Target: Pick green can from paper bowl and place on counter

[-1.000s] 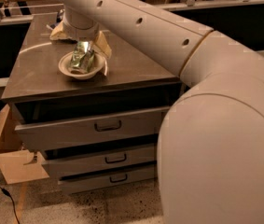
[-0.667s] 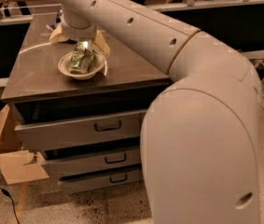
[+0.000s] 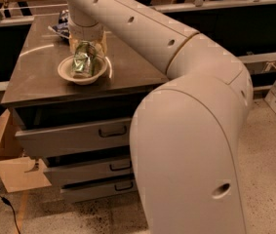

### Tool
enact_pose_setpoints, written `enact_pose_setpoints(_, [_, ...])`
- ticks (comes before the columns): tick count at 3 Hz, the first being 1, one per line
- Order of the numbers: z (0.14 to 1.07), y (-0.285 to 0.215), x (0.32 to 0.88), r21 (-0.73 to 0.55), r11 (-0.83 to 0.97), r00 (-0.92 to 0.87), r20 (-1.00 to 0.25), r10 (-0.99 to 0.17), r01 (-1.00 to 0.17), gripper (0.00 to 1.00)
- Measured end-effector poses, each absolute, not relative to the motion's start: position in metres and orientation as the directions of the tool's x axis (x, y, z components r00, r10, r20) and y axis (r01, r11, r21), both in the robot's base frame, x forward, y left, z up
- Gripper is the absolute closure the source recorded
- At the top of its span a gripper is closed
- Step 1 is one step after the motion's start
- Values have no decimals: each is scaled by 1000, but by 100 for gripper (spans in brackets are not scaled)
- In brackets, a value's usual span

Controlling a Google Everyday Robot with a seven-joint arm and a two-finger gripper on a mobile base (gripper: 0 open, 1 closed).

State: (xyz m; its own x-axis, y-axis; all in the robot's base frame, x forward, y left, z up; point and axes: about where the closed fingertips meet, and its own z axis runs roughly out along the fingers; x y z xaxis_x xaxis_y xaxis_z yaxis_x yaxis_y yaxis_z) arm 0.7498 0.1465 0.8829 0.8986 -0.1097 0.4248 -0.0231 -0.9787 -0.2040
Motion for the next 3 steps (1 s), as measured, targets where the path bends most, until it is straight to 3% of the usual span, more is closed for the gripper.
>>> enact_pose_setpoints(2, [926,125,759,-274,-958,864,457,-209,-87,88])
enact_pose_setpoints(3, [967,102,767,-358,-925,809,502,-306,-128,100])
